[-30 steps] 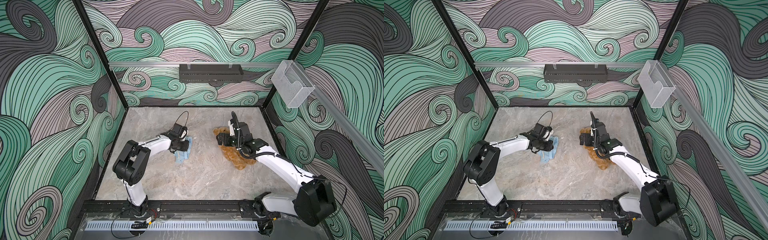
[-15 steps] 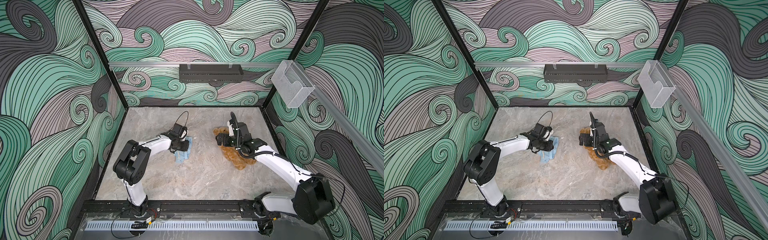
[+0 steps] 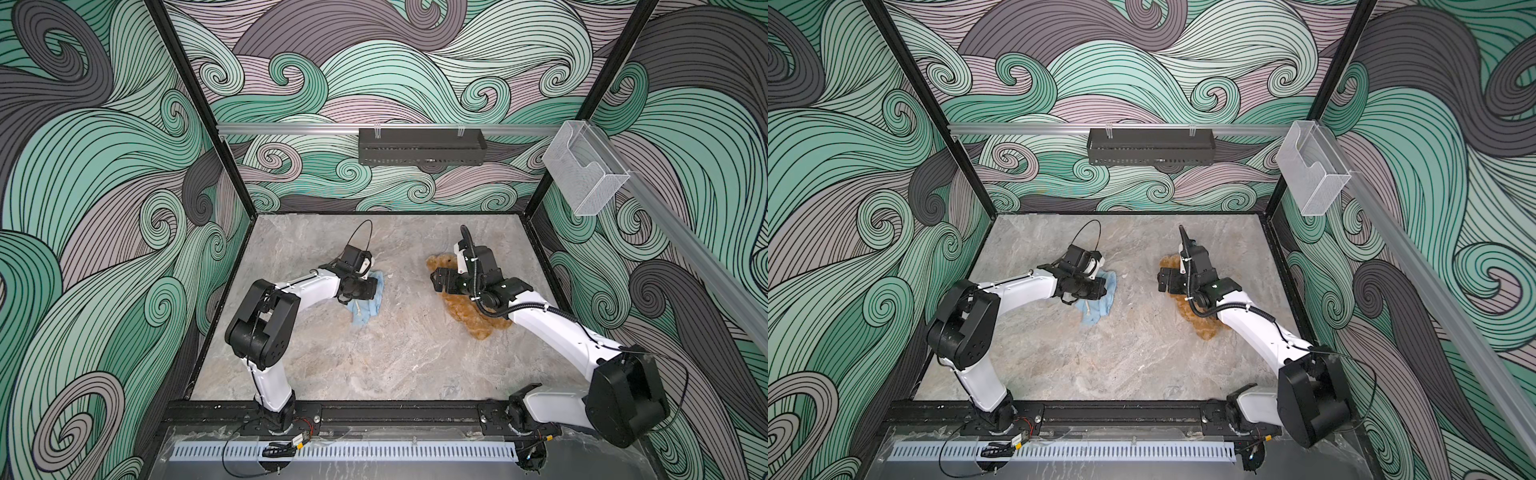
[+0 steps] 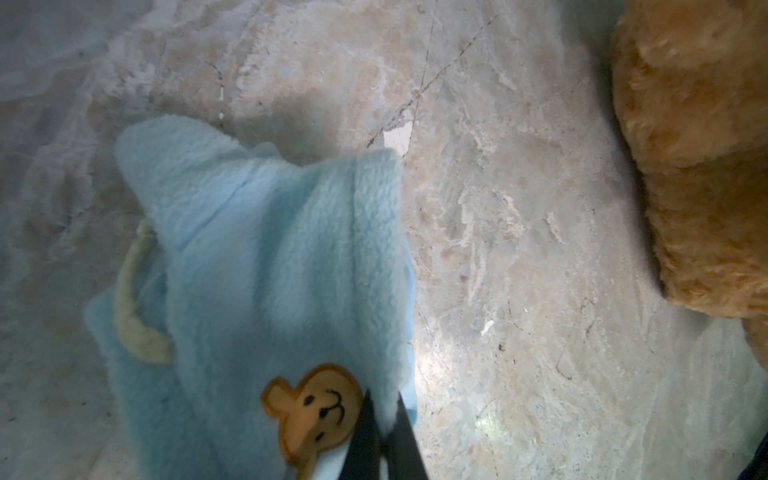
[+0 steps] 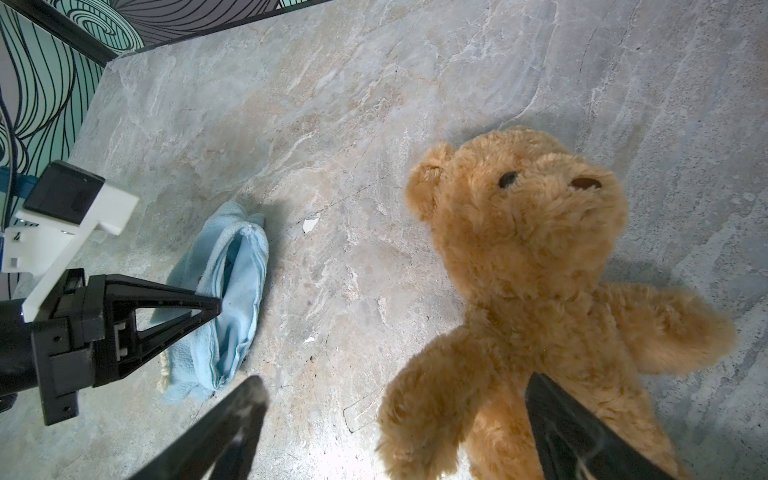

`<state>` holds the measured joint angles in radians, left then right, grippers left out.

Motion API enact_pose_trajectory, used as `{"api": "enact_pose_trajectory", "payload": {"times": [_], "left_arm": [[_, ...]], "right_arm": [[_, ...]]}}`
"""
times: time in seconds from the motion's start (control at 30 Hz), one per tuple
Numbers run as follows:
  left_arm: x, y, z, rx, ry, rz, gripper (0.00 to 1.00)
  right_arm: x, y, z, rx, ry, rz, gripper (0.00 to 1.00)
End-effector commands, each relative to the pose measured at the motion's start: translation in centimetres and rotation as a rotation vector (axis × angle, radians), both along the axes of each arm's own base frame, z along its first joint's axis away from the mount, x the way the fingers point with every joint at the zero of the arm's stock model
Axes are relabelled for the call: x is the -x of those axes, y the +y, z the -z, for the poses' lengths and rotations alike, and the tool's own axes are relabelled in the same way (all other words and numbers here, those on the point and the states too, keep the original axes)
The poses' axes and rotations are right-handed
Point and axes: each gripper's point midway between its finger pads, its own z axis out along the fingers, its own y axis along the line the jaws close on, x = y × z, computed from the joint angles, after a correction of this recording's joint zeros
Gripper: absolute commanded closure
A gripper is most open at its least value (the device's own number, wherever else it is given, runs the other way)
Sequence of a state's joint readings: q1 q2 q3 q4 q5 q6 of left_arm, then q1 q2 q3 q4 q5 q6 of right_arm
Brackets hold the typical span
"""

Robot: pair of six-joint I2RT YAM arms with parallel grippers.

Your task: Dress the teddy bear

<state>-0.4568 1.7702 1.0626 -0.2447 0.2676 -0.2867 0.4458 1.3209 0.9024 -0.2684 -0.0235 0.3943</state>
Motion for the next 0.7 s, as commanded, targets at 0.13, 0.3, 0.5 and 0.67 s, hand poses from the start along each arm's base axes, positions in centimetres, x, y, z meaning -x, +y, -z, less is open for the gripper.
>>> {"api": "enact_pose_trajectory", "payload": {"times": [0.13, 0.3, 0.5, 0.67], "left_arm": [[0.4, -0.4, -3.5, 0.213, -0.025, 0.056, 0.97], [1.7, -1.3, -4.5, 0.313, -0.013, 0.149, 0.97], [2.6, -1.9, -4.9, 0.361, -0.006, 0.189, 0.96], [2.8, -1.9, -4.6, 0.366, 0.004, 0.188, 0.95]], "right_arm": [[1.4, 4.2, -0.2, 0.045, -0.076, -0.183, 0.04], [2.8, 10.9, 1.4, -0.072, -0.046, -0.351, 0.12], [2.4, 15.9, 4.5, -0.19, 0.041, -0.399, 0.27], [2.0, 18.3, 7.2, -0.244, 0.121, -0.427, 0.39]]}}
